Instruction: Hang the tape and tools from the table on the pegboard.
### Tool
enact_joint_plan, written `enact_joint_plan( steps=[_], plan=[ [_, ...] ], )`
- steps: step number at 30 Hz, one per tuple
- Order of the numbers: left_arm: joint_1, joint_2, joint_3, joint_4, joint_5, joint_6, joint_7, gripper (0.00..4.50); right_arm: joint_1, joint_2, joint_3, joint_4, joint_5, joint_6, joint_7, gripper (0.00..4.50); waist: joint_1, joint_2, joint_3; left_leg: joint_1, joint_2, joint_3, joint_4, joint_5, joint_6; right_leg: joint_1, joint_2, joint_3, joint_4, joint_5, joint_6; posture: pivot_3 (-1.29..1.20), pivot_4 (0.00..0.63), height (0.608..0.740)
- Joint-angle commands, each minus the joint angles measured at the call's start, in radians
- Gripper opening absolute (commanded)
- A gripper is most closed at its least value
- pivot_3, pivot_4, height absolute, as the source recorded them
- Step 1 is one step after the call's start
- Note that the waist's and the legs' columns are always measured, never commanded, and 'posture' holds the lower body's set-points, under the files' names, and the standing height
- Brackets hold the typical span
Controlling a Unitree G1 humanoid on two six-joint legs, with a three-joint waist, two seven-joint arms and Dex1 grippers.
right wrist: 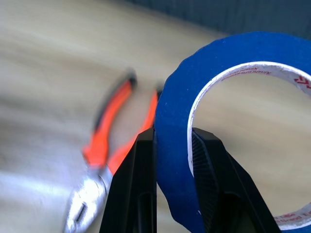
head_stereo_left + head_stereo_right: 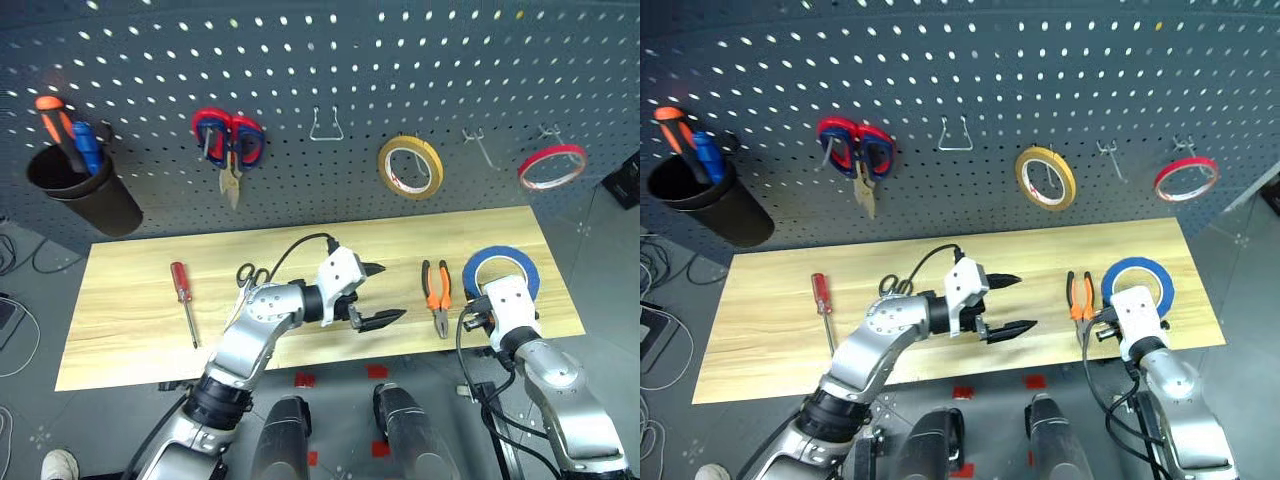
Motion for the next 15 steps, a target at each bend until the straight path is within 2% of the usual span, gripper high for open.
enact_joint_plan(
  steps=[1, 4, 8, 15],
  plan=[
    [0.01, 0.005, 0.046, -0.107, -0.042, 0.044, 0.054, 4.5, -0.012, -0.044, 0.054, -0.028, -0.154, -0.215, -0.05, 0.7, 0.004, -0.001, -0.02, 0.0, -0.003, 0.001, 0.0, 0.0, 0.001, 0.002, 0.0, 0.0, -0.002, 0.001, 0.002, 0.01, 0.154, 0.74],
    [-0.013, -0.005, 0.072, -0.116, -0.048, 0.064, 0.11, 4.5, -0.069, -0.054, 0.074, 0.038, -0.228, -0.339, -0.091, 0.7, 0.006, -0.004, -0.055, 0.001, -0.006, -0.001, 0.0, 0.0, 0.002, 0.009, -0.001, -0.002, -0.011, 0.003, 0.004, 0.02, 0.132, 0.74],
    [-0.062, -0.045, 0.081, -0.032, -0.02, 0.039, 0.191, 4.5, -0.193, -0.035, 0.073, 0.201, -0.258, -0.433, -0.129, 0.7, 0.013, -0.013, -0.091, 0.003, -0.007, -0.003, -0.001, 0.0, 0.003, 0.013, -0.002, -0.005, -0.014, 0.003, 0.004, 0.05, 0.107, 0.74],
    [-0.119, -0.08, 0.062, 0.058, -0.004, -0.018, 0.222, 4.5, -0.38, -0.025, 0.025, 0.479, -0.16, -0.511, -0.082, 0.7, 0.033, -0.012, -0.122, 0.006, -0.008, -0.002, -0.002, 0.0, 0.003, 0.014, -0.004, -0.004, -0.013, 0.003, 0.004, 0.05, 0.091, 0.74]
  ],
)
